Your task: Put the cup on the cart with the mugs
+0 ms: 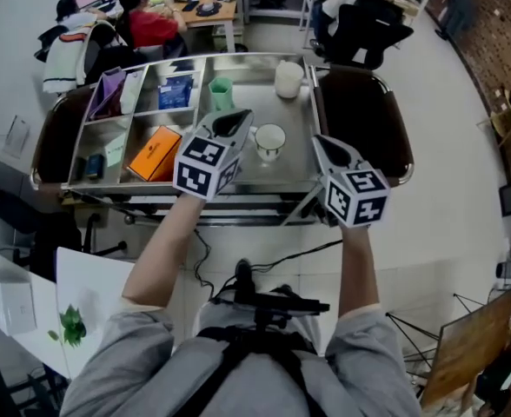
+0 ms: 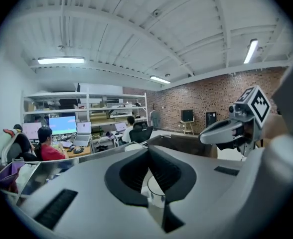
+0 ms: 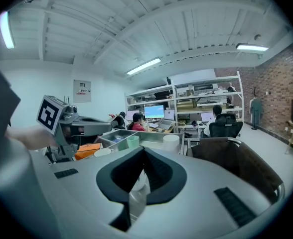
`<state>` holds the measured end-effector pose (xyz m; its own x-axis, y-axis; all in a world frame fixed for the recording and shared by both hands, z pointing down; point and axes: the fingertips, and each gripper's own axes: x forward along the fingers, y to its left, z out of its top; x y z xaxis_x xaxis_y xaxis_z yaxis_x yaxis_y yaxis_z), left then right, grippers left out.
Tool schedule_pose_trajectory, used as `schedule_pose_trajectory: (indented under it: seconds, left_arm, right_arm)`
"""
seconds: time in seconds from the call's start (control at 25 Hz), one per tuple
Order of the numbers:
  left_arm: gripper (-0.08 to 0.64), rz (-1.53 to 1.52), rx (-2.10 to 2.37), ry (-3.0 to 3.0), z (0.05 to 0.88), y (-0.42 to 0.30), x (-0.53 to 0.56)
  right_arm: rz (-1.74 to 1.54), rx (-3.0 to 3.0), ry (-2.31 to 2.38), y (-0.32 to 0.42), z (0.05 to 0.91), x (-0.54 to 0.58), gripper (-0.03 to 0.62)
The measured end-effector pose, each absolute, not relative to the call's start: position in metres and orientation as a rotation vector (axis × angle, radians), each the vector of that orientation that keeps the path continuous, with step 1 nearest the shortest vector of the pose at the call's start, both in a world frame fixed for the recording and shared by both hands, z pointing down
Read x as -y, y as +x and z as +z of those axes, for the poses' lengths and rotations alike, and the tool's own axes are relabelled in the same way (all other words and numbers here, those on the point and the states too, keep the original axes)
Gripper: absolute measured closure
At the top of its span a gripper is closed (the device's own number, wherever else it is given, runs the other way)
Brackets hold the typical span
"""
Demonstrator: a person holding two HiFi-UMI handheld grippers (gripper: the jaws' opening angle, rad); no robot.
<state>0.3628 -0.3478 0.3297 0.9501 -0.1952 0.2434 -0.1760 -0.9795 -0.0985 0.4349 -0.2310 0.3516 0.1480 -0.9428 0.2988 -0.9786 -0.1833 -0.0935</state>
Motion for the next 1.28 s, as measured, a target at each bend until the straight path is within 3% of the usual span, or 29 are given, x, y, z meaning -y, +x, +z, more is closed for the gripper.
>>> schedule_pose_trajectory:
  seconds: [0.6, 1.28]
  left_arm:
    - [0.557, -0.431, -0.69, -3.103, 0.39, 0.24, 0.245]
    - [0.557, -0.486, -0.946, -3.142, 0.46, 0.17, 0.181]
  right_arm:
    - [0.491, 2.053, 2.241, 0.407, 0.391, 0.097, 0.586]
    - [0.611, 2.064, 2.217, 0.379, 0.455, 0.032, 0.588]
